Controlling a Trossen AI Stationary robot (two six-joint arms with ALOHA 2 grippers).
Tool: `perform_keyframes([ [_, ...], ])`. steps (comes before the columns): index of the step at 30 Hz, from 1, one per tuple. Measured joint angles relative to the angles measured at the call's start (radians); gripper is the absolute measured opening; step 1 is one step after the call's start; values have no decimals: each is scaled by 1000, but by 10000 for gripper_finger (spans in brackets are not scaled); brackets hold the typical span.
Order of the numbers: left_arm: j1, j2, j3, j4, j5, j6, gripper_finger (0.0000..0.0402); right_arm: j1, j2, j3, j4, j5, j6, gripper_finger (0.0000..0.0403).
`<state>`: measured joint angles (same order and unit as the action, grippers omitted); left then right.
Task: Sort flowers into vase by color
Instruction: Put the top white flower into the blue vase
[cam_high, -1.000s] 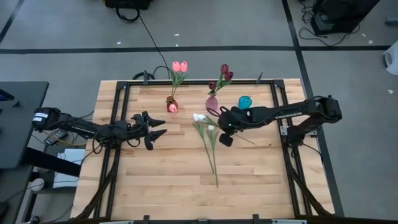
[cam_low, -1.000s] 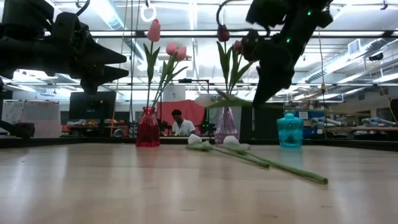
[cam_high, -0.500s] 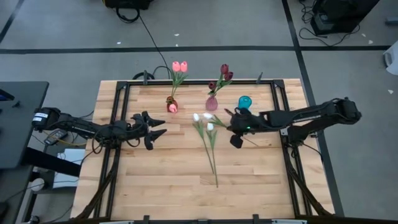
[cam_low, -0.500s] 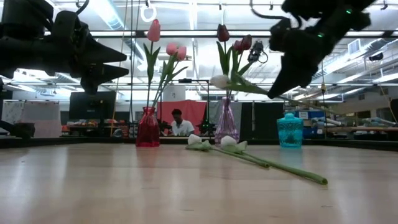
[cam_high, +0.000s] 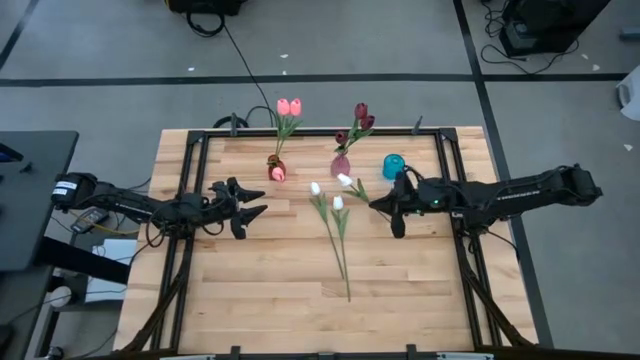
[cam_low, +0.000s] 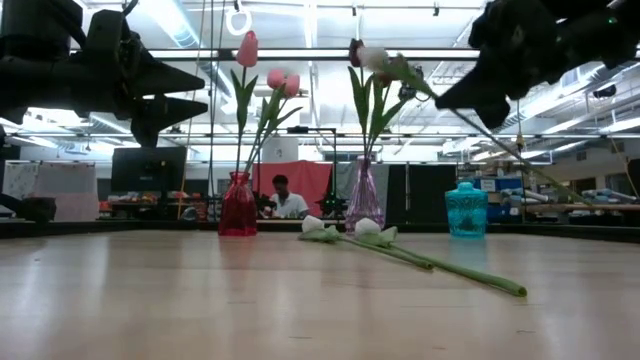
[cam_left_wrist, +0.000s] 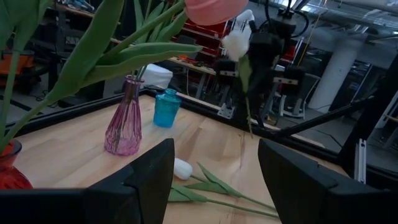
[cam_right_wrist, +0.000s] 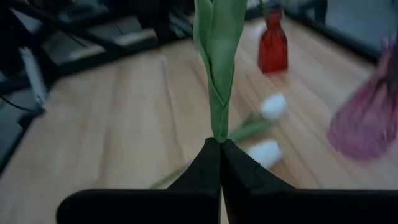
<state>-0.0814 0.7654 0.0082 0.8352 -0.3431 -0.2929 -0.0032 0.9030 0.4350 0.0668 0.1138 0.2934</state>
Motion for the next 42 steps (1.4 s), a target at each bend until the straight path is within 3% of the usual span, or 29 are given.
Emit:
perform_keyframes([
  [12,0,0,0,7,-11,-6,238,18,-92,-109,221,34,-118,11],
  [19,1,0,0,11,-17,-7,238,-73,-179,-200,323,7,-132,11],
  [23,1,0,0,14,-40,-7,238,-170,-197,-210,323,-93,-132,11],
  [34,1,0,0,14,-60,-7,238,-544,-196,-210,322,-494,-121,11],
  [42,1,0,0,14,-67,-7,238,-732,-158,-210,485,-640,-55,11],
])
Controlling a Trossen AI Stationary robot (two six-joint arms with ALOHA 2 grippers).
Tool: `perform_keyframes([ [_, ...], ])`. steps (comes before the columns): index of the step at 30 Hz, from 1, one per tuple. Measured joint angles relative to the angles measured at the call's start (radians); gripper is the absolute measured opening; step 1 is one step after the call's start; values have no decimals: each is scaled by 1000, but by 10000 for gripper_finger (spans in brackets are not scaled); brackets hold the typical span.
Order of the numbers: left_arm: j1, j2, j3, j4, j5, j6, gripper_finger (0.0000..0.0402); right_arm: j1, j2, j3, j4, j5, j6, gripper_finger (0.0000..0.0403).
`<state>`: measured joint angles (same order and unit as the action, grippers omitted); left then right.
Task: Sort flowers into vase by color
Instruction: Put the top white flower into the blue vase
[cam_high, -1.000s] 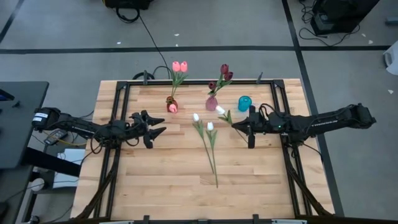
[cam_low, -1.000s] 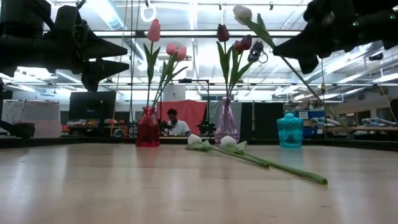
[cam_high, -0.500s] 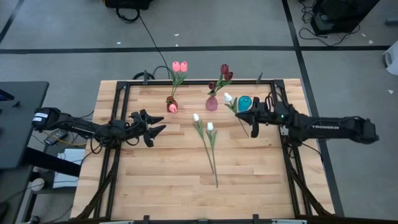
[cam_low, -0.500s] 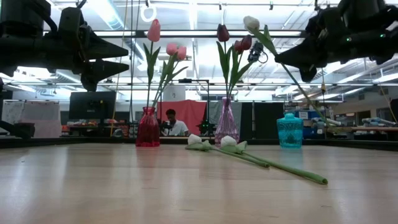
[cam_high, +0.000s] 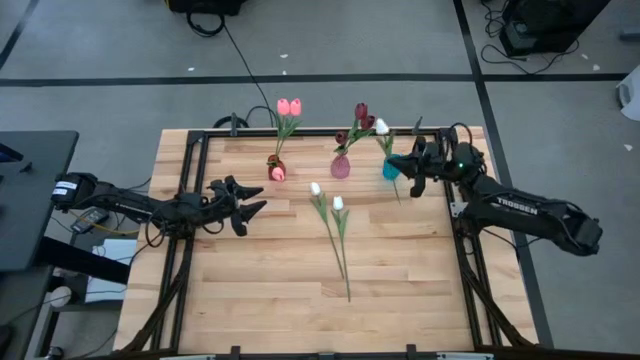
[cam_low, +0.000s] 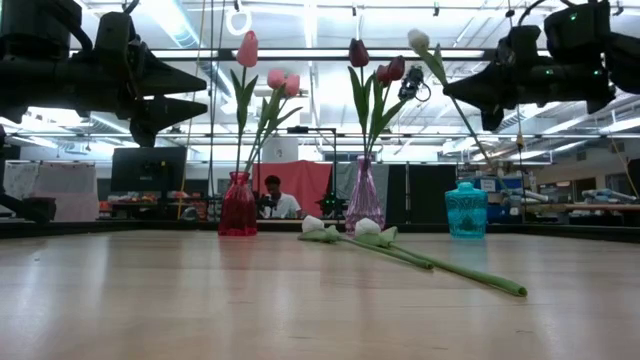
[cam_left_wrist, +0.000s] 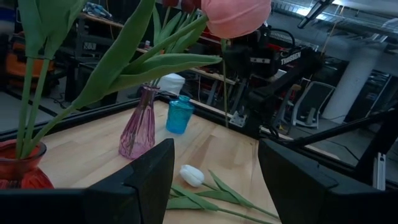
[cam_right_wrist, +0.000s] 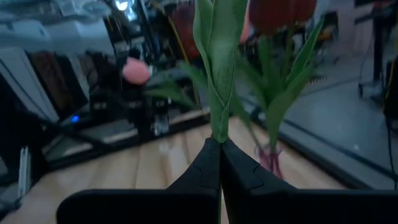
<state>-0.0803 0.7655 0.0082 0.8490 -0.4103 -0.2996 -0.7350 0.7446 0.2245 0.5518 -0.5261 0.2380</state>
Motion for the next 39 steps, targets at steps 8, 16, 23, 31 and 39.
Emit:
perform_keyframes([
  [8,0,0,0,12,-25,9,238,-64,127,0,259,19,15,11],
  [16,0,0,0,13,-27,28,238,-116,203,0,456,254,-121,11],
  [23,0,0,0,13,-27,30,238,-178,202,6,518,247,-152,11],
  [31,0,0,0,13,-27,29,238,-178,203,6,426,233,-158,11],
  [39,0,0,0,4,-26,29,238,-152,202,6,268,233,-155,22],
])
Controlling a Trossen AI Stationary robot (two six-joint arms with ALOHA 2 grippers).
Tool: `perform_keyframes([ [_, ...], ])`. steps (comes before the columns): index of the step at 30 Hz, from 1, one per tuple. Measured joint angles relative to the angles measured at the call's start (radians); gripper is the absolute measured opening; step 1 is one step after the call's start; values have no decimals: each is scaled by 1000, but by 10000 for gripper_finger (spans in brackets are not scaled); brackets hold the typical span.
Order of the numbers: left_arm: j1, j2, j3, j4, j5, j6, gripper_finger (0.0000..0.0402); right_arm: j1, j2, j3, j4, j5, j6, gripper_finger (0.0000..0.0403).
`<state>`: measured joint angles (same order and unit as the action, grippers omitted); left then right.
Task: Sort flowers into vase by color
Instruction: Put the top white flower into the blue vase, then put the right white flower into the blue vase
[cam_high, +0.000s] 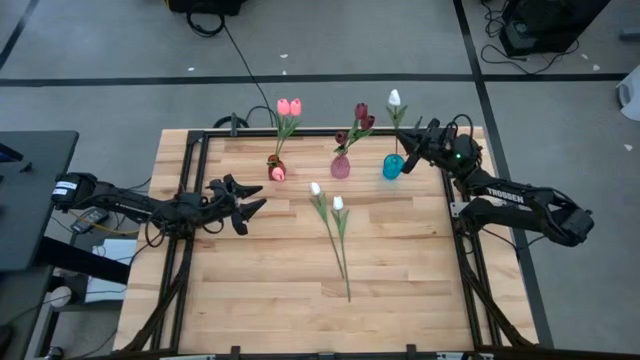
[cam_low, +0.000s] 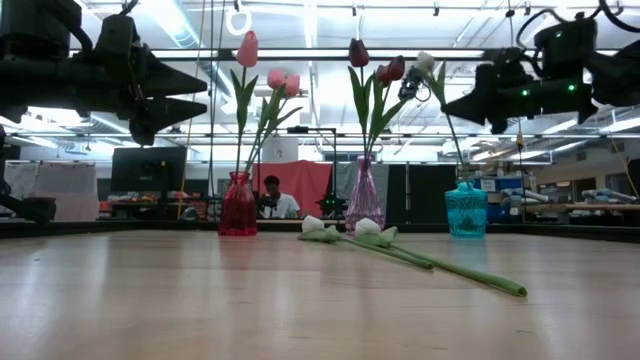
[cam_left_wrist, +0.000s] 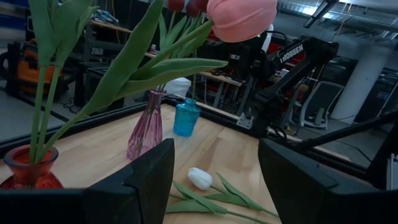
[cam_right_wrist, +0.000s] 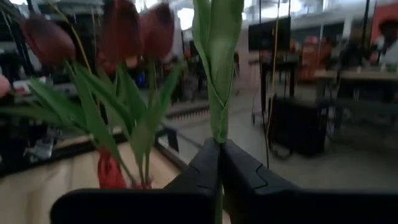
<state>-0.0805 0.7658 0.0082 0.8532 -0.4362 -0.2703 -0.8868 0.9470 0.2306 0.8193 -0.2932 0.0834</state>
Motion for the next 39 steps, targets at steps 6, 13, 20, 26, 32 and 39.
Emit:
perform_keyframes([
  [6,0,0,0,-13,2,-18,238,4,-4,0,-107,-13,17,61],
  [13,0,0,0,-13,2,-22,238,4,-64,0,-239,-19,45,120],
  [20,0,0,0,-14,7,-29,238,4,-136,0,-375,-15,57,171],
  [26,0,0,0,-14,7,-29,238,4,-205,0,-472,-15,71,188],
  [32,0,0,0,-14,7,-29,238,4,-244,0,-530,-15,76,190],
  [39,0,0,0,-12,12,-27,238,5,-299,14,-699,-75,157,190],
])
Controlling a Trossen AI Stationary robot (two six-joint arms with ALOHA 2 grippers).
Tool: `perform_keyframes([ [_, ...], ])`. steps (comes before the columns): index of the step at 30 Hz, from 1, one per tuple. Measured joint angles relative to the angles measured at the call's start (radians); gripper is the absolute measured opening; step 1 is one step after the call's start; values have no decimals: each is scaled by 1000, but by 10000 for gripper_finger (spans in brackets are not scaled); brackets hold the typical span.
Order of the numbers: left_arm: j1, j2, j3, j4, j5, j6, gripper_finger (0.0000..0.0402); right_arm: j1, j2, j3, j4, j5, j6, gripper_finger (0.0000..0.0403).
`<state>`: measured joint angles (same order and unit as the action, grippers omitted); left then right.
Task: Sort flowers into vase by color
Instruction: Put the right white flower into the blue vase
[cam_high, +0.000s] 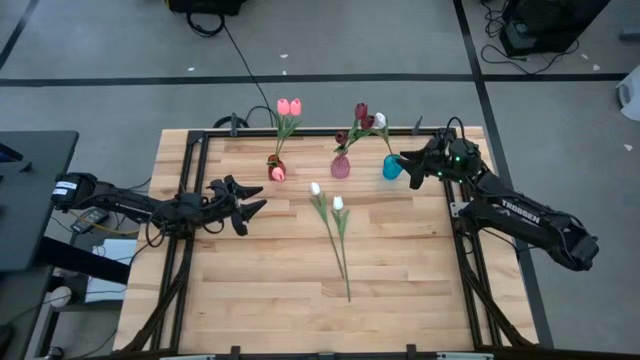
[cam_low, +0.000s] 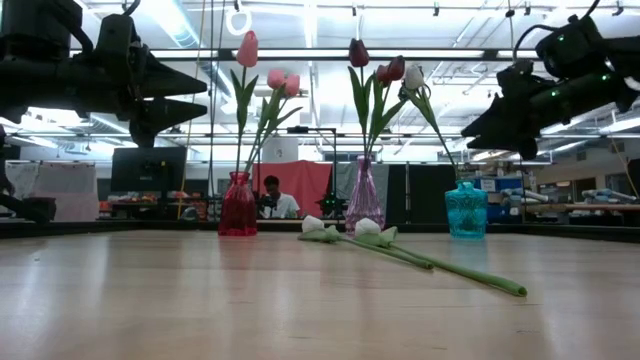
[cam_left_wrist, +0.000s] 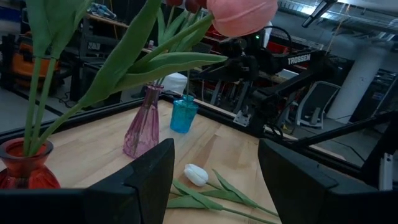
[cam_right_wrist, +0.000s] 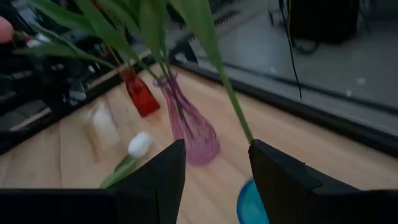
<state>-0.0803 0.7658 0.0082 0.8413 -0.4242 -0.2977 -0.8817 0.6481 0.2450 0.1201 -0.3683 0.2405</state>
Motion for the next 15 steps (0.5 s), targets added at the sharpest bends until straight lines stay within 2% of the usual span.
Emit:
perform_keyframes([
  [7,0,0,0,8,18,3,239,67,-36,103,-310,86,-4,190],
  [10,0,-1,2,74,12,3,239,120,-36,136,-419,141,9,190],
  [15,0,-1,25,146,29,7,239,283,-11,141,-427,165,140,190],
])
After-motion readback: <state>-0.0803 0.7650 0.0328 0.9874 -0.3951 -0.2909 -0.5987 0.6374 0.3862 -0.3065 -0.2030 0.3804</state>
